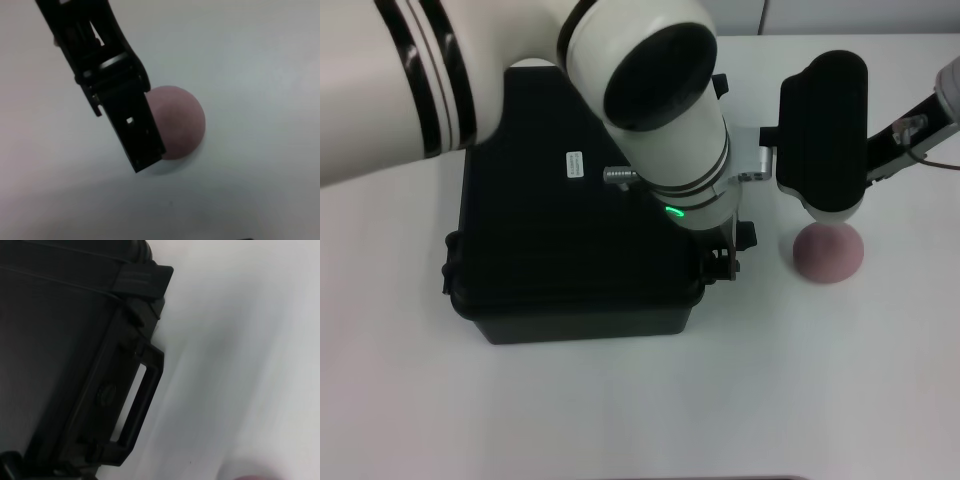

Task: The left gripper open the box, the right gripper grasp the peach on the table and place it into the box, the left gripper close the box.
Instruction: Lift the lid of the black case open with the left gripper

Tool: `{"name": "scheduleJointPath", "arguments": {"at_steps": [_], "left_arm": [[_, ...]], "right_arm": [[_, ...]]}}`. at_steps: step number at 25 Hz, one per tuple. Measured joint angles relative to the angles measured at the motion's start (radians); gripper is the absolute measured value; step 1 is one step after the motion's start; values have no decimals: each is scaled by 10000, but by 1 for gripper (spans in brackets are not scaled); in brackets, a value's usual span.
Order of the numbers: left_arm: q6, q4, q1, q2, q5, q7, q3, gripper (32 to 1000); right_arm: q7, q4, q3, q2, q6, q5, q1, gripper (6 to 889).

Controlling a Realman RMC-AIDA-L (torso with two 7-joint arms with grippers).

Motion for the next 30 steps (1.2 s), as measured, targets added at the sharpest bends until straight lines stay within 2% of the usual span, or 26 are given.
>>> {"name": "scheduleJointPath", "arguments": {"at_steps": [6,16,26,30], "left_arm": [[-67,-5,-29,14,-303,236,-10,427],[-27,194,-23,21,-339,259,-73,395],[-96,603,238,69,-367,339,-558,393],[-216,705,373,79,-370,514,-854,393]], "right_arm": [[0,7,0,0,1,6,3,846],[-8,8,0,1,-9,7,-5,846],[-62,8,0,0,-10,7,-43,846],[-73,8,0,0,-9,7,-53,845]]}}
